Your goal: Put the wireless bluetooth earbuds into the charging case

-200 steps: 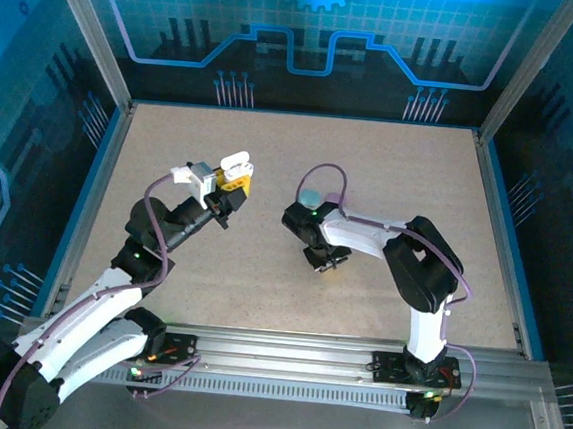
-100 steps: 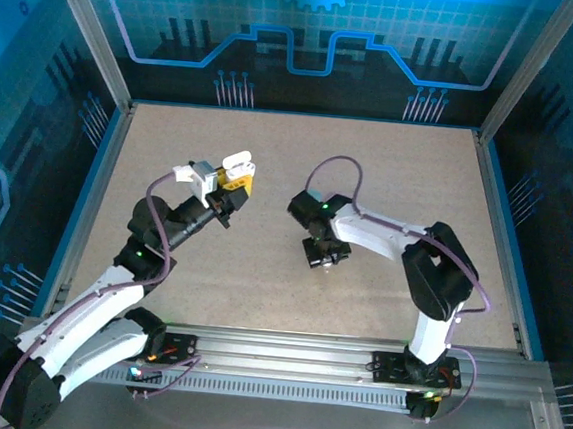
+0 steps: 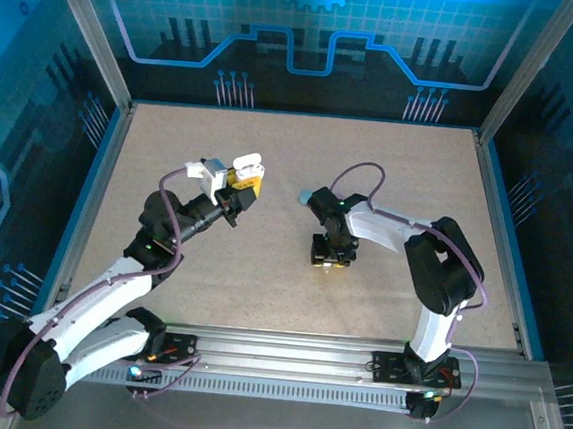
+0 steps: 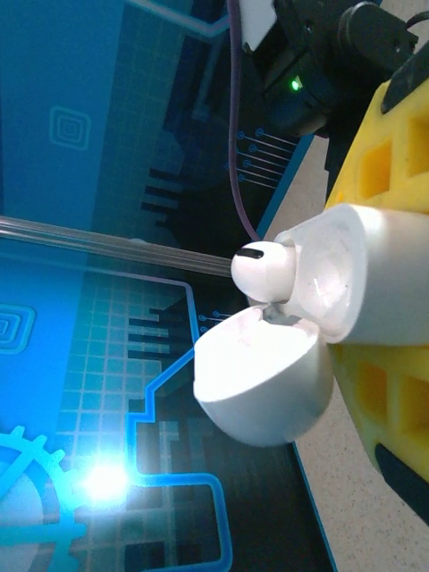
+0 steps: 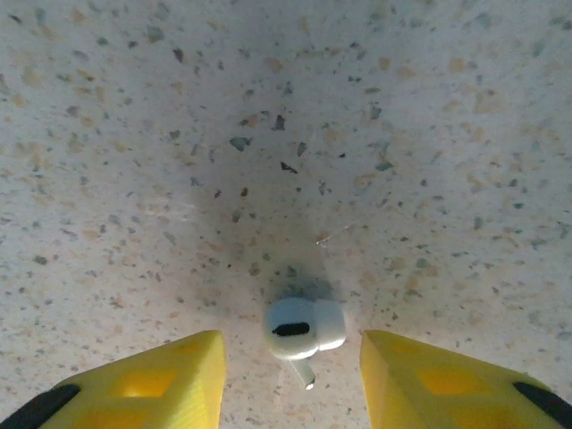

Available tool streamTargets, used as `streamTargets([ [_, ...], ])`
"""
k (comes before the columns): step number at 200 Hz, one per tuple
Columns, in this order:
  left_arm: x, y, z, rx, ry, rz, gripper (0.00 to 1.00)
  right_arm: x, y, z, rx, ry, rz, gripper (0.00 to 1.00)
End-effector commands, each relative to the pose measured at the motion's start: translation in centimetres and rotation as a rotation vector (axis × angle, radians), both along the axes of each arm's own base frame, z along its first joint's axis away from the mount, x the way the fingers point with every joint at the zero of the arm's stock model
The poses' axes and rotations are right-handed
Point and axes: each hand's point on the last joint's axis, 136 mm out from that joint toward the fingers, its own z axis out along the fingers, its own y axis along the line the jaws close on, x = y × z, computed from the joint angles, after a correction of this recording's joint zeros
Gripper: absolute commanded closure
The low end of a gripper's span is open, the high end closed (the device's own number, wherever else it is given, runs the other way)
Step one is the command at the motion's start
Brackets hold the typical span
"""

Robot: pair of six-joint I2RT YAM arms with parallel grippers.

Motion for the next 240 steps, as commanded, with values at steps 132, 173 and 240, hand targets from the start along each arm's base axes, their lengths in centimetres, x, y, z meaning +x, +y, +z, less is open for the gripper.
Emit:
streamTargets([
  [132,-0.3,0.0,3.0,-0.051,-0.070,-0.018,0.78,0.7,-0.3,-1.6,-0.042,0.038,0.030,0.64],
  [173,-0.3,0.0,3.2,-0.055,-0.068,-0.019,0.78,0.4,-0.5,-1.2,-0.041,0.038,0.055,0.72],
  [240,0.3,-0.5,2.1,-0.053,-0.035,-0.030,0.78,1.3,-0.6,3.1,0.023,-0.066,0.044,0.76],
])
